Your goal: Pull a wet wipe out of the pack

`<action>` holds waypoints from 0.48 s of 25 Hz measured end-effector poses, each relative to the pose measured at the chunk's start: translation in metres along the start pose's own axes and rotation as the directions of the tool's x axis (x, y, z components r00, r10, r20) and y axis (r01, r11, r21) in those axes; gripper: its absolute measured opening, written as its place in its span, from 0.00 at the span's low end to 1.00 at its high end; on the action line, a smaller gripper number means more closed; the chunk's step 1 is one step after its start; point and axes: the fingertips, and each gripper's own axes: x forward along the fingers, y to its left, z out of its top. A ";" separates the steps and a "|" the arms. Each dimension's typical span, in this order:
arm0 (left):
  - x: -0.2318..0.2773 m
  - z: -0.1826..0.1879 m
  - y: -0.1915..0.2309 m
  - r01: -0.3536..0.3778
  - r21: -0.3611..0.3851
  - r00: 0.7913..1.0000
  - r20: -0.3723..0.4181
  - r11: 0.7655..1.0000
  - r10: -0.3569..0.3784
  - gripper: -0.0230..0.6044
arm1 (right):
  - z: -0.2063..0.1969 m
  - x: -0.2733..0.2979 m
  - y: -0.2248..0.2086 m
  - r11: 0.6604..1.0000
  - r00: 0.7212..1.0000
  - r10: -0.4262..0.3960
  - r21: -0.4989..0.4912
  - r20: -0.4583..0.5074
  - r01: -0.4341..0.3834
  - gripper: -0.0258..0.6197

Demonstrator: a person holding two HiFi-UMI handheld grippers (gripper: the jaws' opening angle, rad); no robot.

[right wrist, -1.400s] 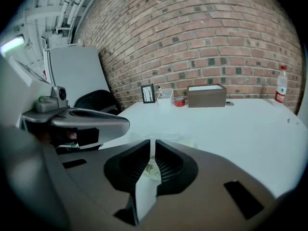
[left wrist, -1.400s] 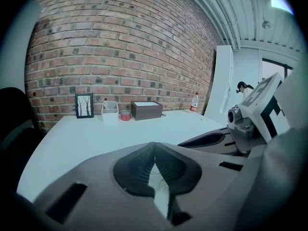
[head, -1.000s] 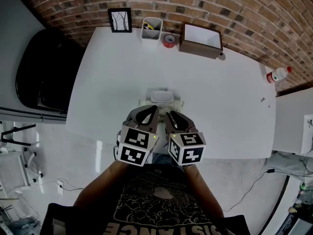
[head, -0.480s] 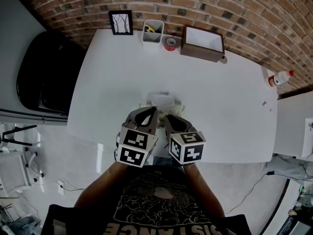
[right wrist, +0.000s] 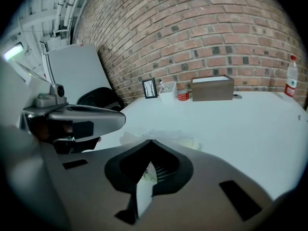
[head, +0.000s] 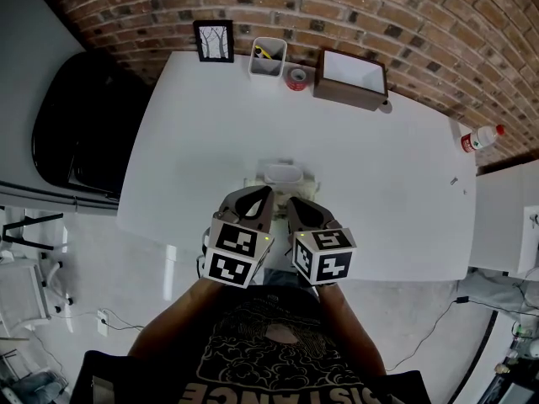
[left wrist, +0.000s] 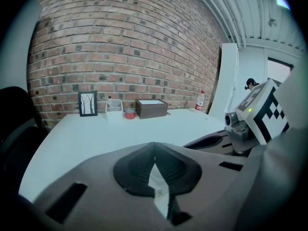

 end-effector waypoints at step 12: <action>-0.010 0.003 -0.004 0.017 0.018 1.000 0.021 1.000 -0.017 0.05 | 0.012 -0.013 0.005 0.999 0.998 -0.031 -0.010 0.047 0.031 0.06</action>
